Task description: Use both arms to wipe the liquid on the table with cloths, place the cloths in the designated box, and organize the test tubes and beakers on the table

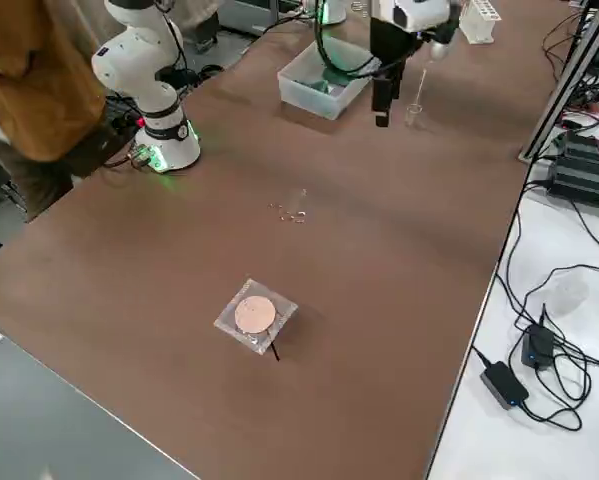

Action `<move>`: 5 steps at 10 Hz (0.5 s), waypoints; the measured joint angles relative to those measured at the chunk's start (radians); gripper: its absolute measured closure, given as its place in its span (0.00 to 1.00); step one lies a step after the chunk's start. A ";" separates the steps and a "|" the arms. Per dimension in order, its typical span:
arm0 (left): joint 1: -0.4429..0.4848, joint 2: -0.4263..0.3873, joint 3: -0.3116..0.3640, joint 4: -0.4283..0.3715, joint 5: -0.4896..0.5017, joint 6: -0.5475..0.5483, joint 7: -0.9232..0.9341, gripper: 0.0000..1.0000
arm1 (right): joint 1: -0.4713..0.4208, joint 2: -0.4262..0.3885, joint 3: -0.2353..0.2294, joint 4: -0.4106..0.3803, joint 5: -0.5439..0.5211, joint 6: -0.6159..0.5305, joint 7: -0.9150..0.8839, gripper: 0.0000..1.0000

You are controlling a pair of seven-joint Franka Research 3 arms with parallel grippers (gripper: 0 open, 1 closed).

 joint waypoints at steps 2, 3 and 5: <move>-0.006 0.001 -0.146 -0.082 -0.003 0.071 -0.135 0.01 | 0.033 0.022 0.000 -0.021 0.004 -0.003 0.004 0.00; -0.006 0.002 -0.218 -0.132 -0.005 0.129 -0.198 0.01 | 0.035 0.026 -0.001 -0.047 0.041 -0.005 0.008 0.00; -0.008 0.010 -0.366 -0.262 -0.026 0.268 -0.302 0.01 | 0.029 0.028 -0.007 -0.122 0.128 0.013 0.007 0.00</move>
